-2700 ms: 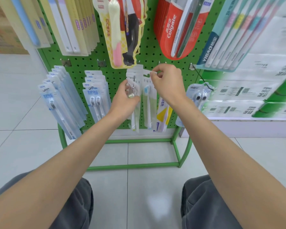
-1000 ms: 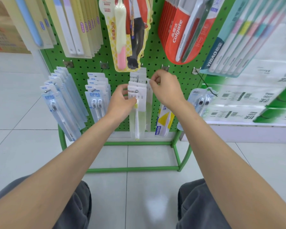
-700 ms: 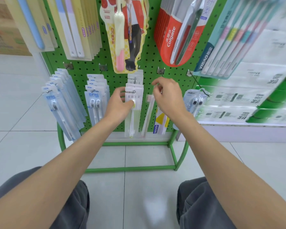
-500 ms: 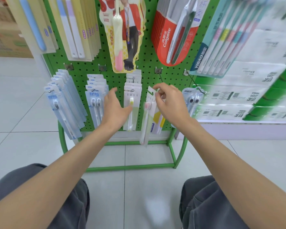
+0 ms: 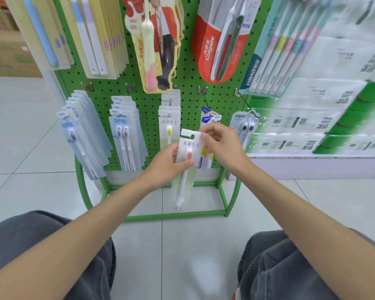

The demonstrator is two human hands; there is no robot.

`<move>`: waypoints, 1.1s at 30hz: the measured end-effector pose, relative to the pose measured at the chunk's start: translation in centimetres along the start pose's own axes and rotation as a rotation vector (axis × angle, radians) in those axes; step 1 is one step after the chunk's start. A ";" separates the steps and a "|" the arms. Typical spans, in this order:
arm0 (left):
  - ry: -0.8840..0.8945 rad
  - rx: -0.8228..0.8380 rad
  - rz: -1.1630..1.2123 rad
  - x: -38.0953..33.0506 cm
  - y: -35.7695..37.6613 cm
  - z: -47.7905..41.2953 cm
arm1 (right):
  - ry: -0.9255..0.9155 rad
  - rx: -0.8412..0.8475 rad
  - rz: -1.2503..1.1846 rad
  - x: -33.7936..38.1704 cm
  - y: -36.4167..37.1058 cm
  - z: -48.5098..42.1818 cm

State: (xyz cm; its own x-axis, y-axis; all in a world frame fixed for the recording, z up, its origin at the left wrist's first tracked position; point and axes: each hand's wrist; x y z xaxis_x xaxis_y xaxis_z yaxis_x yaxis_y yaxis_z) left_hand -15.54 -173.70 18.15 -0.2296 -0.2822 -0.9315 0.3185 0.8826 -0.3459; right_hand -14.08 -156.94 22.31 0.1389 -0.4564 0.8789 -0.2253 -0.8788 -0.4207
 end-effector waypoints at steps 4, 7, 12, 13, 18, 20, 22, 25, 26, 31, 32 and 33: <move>0.032 0.005 -0.025 0.1 0.3 -0.3 | 0.013 -0.021 0.099 0.0 0.6 -0.2; 0.045 0.013 -0.004 0.2 0.3 -0.5 | 0.035 -0.030 0.083 0.0 0.6 -0.5; 0.047 -0.020 0.057 -0.2 0.1 -0.5 | 0.094 0.003 -0.014 0.1 0.2 -0.7; 0.043 -0.034 0.075 -0.3 0.0 -0.5 | 0.107 0.009 -0.035 0.1 0.1 -0.6; 0.040 -0.072 0.102 -0.4 -0.2 -0.3 | 0.184 0.038 -0.100 -0.2 0.0 -0.4; 0.050 -0.090 0.092 -0.4 -0.1 -0.2 | 0.254 0.076 -0.129 -0.4 0.0 -0.4; 0.039 -0.115 0.120 -0.5 -0.1 -0.2 | 0.338 0.147 -0.174 -0.5 0.1 -0.2; 0.010 -0.152 0.160 -0.5 -0.4 -0.4 | 0.394 0.256 -0.199 -0.9 0.7 0.5; 0.010 -0.157 0.156 -0.5 -0.5 -0.4 | 0.401 0.271 -0.193 -1.1 0.9 0.6; -0.011 -0.201 0.171 -0.6 -0.7 -0.5 | 0.491 0.356 -0.156 -2.0 2.0 1.6; -0.019 -0.208 0.171 -0.6 -0.7 -0.5 | 0.509 0.382 -0.155 -2.1 2.2 1.9; -0.026 -0.214 0.170 -0.5 -0.7 -0.6 | 0.520 0.405 -0.151 -2.2 2.4 2.2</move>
State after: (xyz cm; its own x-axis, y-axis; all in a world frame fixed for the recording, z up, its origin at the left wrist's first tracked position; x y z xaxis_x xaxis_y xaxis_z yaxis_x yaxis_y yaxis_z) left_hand -16.17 -173.96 18.98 -0.1645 -0.1300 -0.9778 0.1484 0.9767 -0.1548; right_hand -12.80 -158.33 18.87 -0.3643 -0.2870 0.8859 0.1535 -0.9568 -0.2469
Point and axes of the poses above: each hand's wrist, its own z-axis away from the middle knuckle, its own y-axis out of the palm, x = y × z, and after that the axes turned 4 degrees about y, right-handed
